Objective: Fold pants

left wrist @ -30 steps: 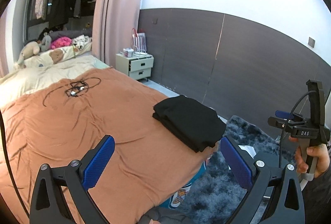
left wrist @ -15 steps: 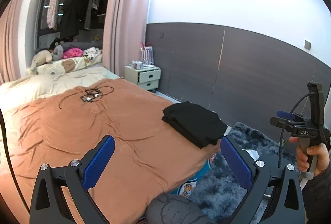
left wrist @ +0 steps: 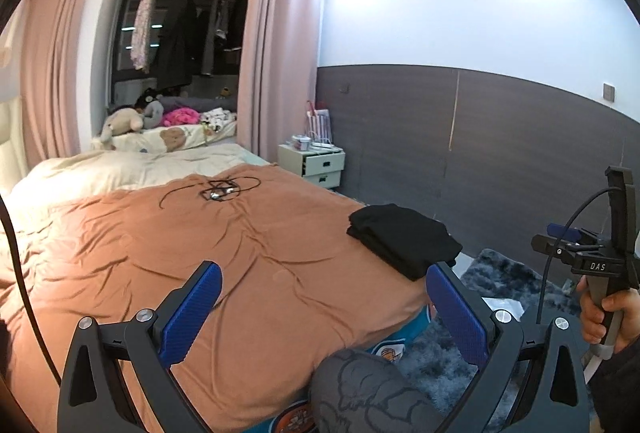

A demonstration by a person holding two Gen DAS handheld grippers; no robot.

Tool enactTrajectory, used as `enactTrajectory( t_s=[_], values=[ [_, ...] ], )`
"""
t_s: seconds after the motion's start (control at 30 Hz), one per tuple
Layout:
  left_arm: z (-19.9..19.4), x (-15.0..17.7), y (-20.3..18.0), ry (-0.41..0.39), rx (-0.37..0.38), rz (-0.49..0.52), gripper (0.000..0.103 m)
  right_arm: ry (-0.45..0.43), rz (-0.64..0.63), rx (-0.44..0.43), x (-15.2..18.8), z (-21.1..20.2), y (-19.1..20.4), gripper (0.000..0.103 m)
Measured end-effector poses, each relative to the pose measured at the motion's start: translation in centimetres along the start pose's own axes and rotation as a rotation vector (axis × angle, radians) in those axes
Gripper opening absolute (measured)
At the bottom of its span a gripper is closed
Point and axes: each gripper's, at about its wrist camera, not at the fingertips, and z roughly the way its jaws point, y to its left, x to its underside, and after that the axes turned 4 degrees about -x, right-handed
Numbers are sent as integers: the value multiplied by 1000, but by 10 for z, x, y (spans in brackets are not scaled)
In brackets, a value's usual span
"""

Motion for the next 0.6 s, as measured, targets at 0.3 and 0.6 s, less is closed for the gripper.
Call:
enactTrajectory(
  t_s=[0.3,0.6],
  values=[
    [-28,36,22,-17,-68,-69,103,-16,20,-35,27,-1,0,103],
    [-50,68,28,-21,-171,-56,103,-14,12,-29,48,-1,6,103]
  ],
)
